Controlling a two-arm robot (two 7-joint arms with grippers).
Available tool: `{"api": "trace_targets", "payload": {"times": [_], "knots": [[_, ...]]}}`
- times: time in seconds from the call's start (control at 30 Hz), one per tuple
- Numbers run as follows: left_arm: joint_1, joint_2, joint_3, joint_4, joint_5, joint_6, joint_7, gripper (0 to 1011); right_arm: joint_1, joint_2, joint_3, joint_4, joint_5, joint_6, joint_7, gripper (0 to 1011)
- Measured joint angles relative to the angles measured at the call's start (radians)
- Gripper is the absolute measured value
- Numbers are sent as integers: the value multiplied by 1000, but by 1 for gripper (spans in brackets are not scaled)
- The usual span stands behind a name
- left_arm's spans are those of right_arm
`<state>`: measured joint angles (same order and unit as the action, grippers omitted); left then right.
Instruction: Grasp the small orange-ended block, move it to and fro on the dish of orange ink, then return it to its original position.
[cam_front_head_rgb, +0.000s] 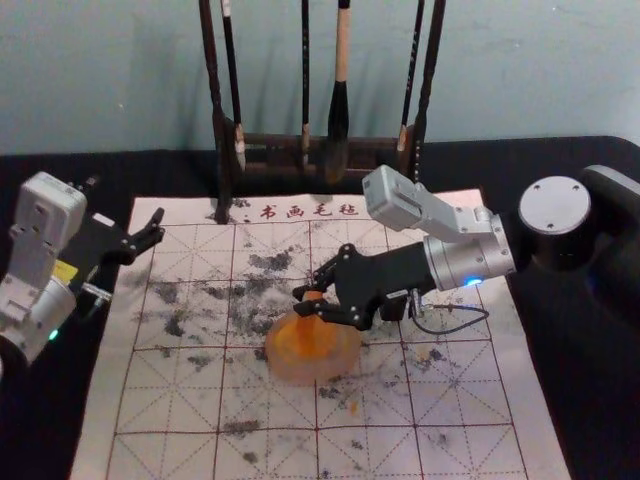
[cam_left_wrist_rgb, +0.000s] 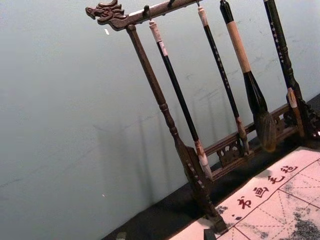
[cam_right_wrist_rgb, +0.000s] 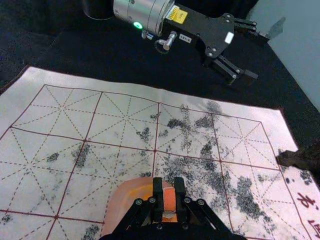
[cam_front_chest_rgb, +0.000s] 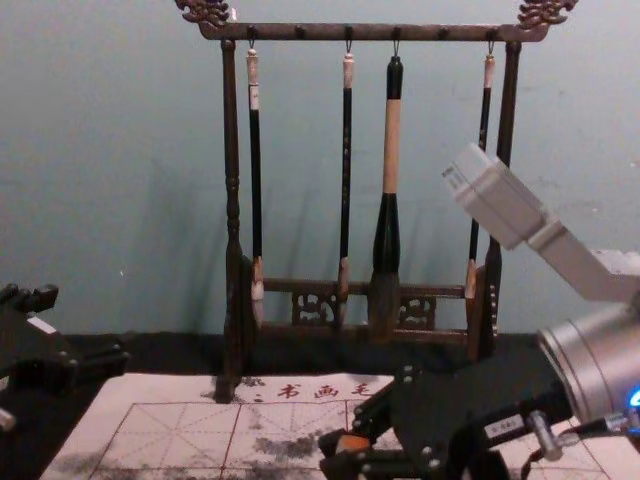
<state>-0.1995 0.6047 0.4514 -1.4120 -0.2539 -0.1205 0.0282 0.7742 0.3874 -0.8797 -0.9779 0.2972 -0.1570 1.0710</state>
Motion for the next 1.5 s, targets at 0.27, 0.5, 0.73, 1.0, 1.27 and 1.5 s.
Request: {"api": "trace_targets", "payload": {"times": [0.27,0.5,0.73,1.0,1.27,1.5], "knots": [[0,0,0,0,0,0,0,1001,-9,17,4,-19,-5,9,-9,133],[0,0,0,0,0,0,0,1001,-17,30,8,-35,-8,16,-16,133],[0,0,0,0,0,0,0,1001,-28,48,12,-63,-9,24,-22,133],[0,0,0,0,0,0,0,1001,-43,70,12,-96,-11,35,-24,133],[0,0,0,0,0,0,0,1002,-59,90,14,-131,-6,43,-28,133],[0,0,0,0,0,0,0,1001,-70,104,14,-160,2,44,-24,133]]}}
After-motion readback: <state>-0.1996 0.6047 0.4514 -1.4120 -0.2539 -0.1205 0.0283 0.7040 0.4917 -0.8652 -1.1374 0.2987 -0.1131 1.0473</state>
